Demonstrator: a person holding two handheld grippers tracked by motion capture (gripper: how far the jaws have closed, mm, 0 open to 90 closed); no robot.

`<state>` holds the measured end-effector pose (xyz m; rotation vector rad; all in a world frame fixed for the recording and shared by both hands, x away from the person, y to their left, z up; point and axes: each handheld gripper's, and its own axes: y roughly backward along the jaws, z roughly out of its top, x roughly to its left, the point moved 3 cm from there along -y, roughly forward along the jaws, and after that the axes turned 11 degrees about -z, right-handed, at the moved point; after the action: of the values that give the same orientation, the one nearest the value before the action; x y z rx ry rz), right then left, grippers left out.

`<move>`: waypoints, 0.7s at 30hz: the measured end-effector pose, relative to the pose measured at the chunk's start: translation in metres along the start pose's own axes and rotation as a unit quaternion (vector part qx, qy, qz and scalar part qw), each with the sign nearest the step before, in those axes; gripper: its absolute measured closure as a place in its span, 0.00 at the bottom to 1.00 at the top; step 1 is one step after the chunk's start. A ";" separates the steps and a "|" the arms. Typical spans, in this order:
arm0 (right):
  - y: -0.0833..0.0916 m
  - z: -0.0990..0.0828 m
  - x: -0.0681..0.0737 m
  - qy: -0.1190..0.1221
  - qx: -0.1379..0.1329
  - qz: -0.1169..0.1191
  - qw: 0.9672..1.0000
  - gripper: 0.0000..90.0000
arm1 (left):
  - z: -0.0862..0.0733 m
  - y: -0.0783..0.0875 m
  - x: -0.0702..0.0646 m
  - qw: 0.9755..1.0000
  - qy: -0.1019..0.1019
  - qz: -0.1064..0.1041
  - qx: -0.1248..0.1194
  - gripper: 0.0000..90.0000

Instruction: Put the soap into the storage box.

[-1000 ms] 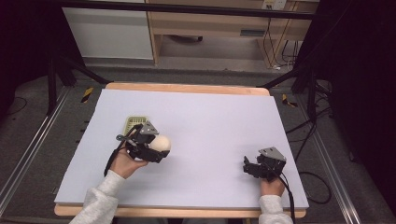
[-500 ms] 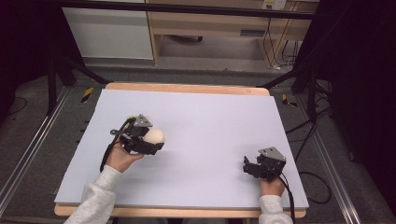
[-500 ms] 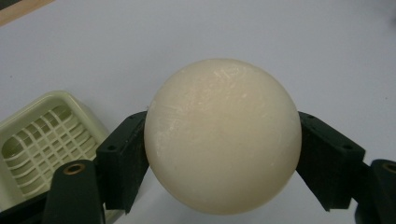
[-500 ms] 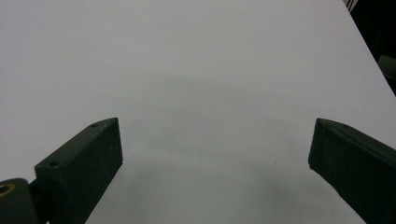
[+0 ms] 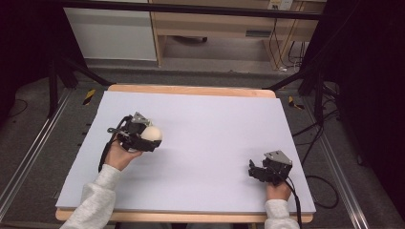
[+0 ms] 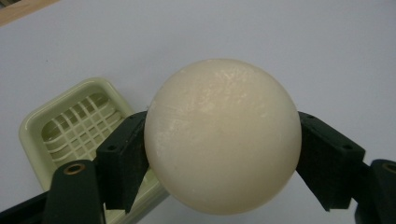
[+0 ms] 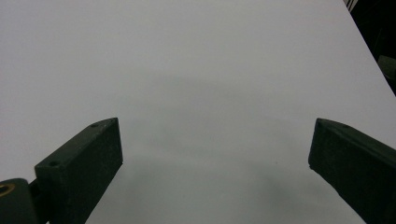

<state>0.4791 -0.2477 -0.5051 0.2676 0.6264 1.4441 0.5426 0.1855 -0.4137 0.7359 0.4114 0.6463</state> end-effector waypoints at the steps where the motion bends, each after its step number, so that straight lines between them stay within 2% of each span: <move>1: 0.000 0.000 0.000 0.000 0.000 0.000 1.000 0.04 | 0.000 0.000 0.002 1.000 0.000 0.000 0.001 0.27; 5: 0.000 0.000 0.000 -0.001 0.001 0.000 1.000 0.04 | -0.001 0.001 0.007 1.000 0.013 0.005 -0.007 0.27; 19: 0.000 0.000 0.000 -0.003 0.002 0.003 1.000 0.04 | 0.006 0.004 0.021 1.000 0.019 0.021 -0.003 0.27; 21: 0.000 0.000 0.000 -0.003 0.002 0.003 1.000 0.04 | 0.007 0.004 0.023 0.999 0.025 0.021 -0.009 0.27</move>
<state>0.4793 -0.2475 -0.5051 0.2779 0.6246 1.4475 0.5618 0.1994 -0.4091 0.7136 0.4361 0.7073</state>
